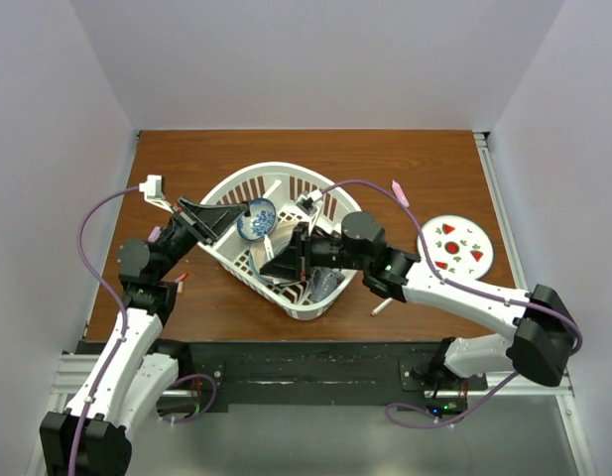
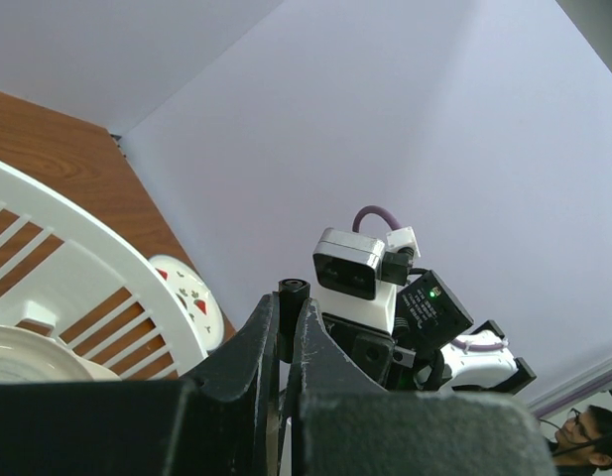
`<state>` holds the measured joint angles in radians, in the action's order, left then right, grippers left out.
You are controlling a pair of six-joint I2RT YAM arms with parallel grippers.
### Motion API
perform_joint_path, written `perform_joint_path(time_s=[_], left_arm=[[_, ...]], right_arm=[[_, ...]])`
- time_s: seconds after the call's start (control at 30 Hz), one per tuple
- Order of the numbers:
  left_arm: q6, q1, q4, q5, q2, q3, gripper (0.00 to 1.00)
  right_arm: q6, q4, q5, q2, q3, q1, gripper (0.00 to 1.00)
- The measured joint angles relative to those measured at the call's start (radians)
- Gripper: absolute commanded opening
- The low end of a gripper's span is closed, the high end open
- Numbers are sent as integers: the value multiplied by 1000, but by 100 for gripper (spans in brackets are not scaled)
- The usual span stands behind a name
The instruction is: Insert the pens into the pen caps
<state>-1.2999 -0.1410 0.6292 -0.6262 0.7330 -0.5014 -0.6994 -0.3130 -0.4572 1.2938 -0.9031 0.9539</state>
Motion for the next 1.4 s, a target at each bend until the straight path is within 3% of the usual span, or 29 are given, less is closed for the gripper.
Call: perform_joint_path(time_s=[0.6, 1.4], left_arm=[[-18, 0, 66, -32, 2, 2, 0], [-12, 0, 49, -69, -63, 30, 0]], right_arm=[[-5, -29, 3, 101, -109, 28, 0], [1, -2, 33, 110, -162, 31, 0]])
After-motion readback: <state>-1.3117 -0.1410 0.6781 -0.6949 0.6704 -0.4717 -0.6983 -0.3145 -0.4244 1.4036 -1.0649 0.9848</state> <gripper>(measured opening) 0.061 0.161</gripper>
